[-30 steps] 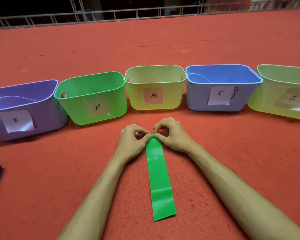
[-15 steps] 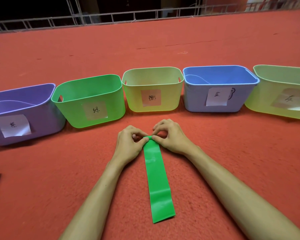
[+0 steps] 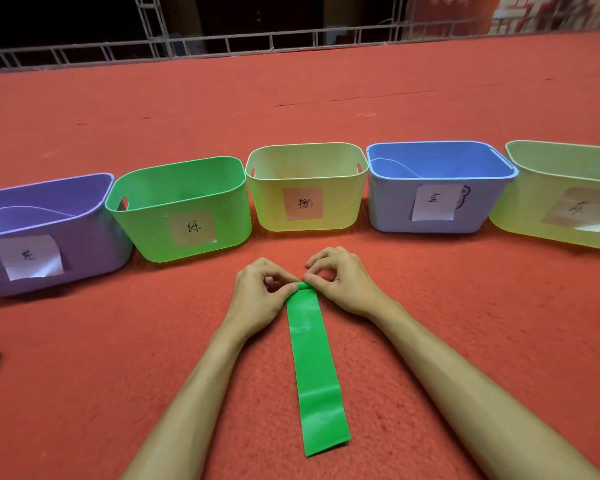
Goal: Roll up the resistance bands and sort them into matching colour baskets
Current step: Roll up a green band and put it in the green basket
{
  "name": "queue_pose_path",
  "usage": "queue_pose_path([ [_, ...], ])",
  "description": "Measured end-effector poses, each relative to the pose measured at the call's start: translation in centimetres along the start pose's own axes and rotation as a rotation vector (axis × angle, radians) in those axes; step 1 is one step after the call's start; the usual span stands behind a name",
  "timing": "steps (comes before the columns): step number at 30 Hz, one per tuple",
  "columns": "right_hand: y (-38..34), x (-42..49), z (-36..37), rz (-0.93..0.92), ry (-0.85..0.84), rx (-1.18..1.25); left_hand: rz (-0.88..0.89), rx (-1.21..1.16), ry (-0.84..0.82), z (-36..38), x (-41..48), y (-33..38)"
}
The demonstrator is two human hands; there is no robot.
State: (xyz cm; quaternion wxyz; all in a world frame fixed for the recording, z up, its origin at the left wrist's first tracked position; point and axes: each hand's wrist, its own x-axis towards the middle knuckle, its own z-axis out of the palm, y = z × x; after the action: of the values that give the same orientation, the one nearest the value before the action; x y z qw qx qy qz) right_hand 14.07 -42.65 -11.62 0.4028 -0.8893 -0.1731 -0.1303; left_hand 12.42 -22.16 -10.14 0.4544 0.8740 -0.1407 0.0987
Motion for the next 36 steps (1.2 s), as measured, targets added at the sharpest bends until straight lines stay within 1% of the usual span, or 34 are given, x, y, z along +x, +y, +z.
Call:
queue_pose_path([
  [3,-0.08,-0.09,0.02,-0.012,0.018,-0.001,-0.003,0.000,-0.012,-0.05,0.00,-0.04],
  [12,-0.21,-0.14,-0.23,-0.010,-0.051,0.032,-0.005,-0.013,-0.062,-0.16,0.24,-0.77],
  [16,-0.02,-0.12,-0.16,-0.034,-0.043,0.031,-0.009,-0.033,-0.071,-0.12,0.17,-0.95],
  [19,0.20,-0.02,-0.05,-0.030,-0.028,0.049,0.001,-0.046,-0.055,-0.09,0.07,-0.88],
  [25,0.04,0.00,0.07,-0.075,-0.007,0.002,0.022,-0.026,-0.020,0.10,-0.01,-0.69],
  [30,-0.26,0.04,-0.15,-0.071,-0.046,0.053,-0.005,-0.047,-0.079,-0.20,0.07,-0.76],
  [36,-0.50,-0.03,-0.57,-0.042,-0.124,0.098,-0.011,-0.061,-0.105,-0.32,0.20,-0.95],
])
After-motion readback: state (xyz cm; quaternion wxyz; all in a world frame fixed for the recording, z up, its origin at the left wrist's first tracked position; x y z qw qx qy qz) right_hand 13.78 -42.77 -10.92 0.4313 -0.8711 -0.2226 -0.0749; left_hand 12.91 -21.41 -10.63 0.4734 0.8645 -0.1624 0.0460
